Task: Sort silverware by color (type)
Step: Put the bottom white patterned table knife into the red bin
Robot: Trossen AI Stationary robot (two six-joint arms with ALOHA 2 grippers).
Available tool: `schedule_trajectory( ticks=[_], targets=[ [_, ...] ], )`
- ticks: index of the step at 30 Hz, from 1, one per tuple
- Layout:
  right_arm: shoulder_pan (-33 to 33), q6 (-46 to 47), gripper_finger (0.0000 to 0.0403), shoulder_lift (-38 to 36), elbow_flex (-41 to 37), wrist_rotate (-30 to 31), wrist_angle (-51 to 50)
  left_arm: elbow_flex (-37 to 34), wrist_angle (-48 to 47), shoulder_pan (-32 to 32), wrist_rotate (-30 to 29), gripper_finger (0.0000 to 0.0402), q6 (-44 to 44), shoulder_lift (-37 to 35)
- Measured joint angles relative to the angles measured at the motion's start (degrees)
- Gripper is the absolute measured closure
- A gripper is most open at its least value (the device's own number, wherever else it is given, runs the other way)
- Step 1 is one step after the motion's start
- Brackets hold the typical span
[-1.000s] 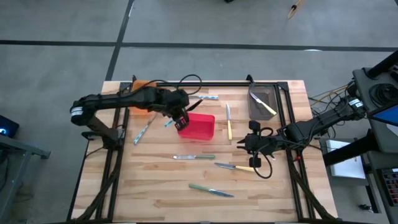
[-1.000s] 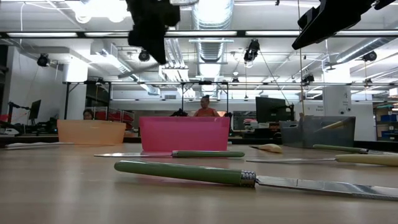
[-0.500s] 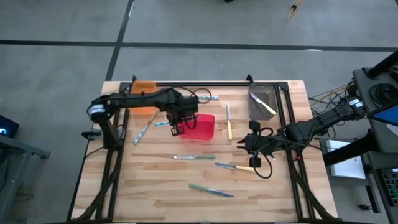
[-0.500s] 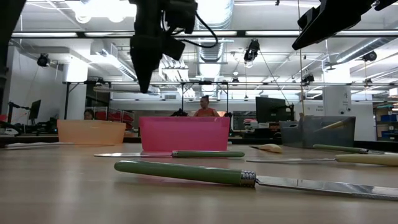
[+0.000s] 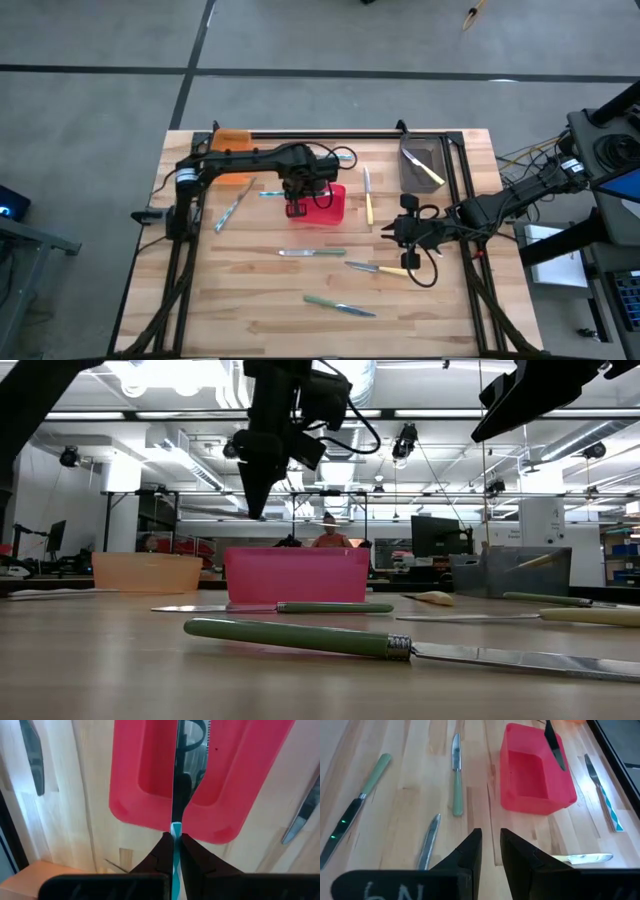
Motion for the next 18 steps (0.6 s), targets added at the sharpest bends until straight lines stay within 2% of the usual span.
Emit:
schedule_trajectory(
  ticks=[8,18],
  targets=[
    [0.0,0.0,0.0342,0.0,0.0,0.0,-0.2,3.3,-1.3,0.0,0.0,0.0401,1.0,3.6],
    [0.0,0.0,0.0342,0.0,0.0,0.0,-0.2,3.9,-0.7,0.0,0.0,0.0401,0.6,6.1]
  ],
)
